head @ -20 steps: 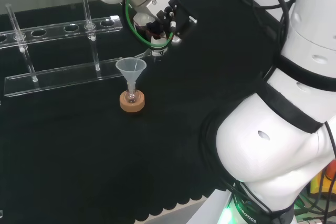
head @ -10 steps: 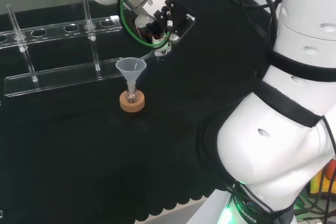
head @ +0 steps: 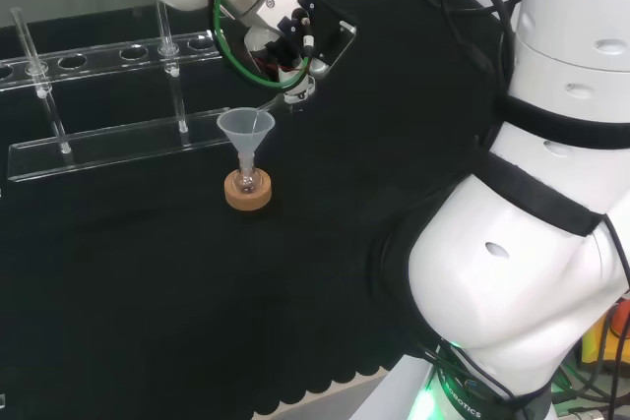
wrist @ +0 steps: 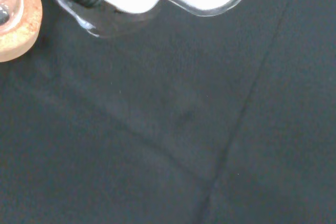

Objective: Pour all the NaCl from the weighing funnel into the round-bottom flask.

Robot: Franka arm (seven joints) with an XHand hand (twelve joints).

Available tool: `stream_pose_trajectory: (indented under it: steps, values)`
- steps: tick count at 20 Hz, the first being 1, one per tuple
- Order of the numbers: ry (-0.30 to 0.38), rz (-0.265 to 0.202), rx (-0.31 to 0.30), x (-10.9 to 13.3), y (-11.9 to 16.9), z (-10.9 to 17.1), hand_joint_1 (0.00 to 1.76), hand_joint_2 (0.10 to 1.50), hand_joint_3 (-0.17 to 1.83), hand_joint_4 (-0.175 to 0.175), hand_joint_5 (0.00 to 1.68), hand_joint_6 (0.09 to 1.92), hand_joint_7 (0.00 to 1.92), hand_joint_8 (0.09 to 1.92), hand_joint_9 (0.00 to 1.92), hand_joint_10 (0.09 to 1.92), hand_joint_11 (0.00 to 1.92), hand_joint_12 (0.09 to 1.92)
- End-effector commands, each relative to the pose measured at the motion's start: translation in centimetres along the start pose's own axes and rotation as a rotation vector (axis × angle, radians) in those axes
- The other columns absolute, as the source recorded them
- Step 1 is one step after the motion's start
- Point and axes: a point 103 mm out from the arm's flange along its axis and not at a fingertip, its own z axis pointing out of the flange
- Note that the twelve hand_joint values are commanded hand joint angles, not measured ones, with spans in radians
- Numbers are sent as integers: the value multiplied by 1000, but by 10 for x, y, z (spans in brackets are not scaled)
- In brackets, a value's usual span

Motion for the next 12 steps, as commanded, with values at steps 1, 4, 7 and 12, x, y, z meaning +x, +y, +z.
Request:
stream_pose_trajectory:
  steps: [1,4,7,12]
  values:
    - [-54,-1,18,5,1,-5,1100,907,200,175,1230,613,1435,194,1438,87,1133,833]
    - [-81,-1,22,9,0,-10,1100,907,201,175,1230,612,1435,193,1438,87,1134,833]
    - [-104,-4,23,12,0,-15,1100,907,201,175,1231,612,1435,192,1439,87,1136,832]
    - [-132,-7,33,17,0,-20,1100,906,202,175,1231,611,1435,190,1439,87,1137,832]
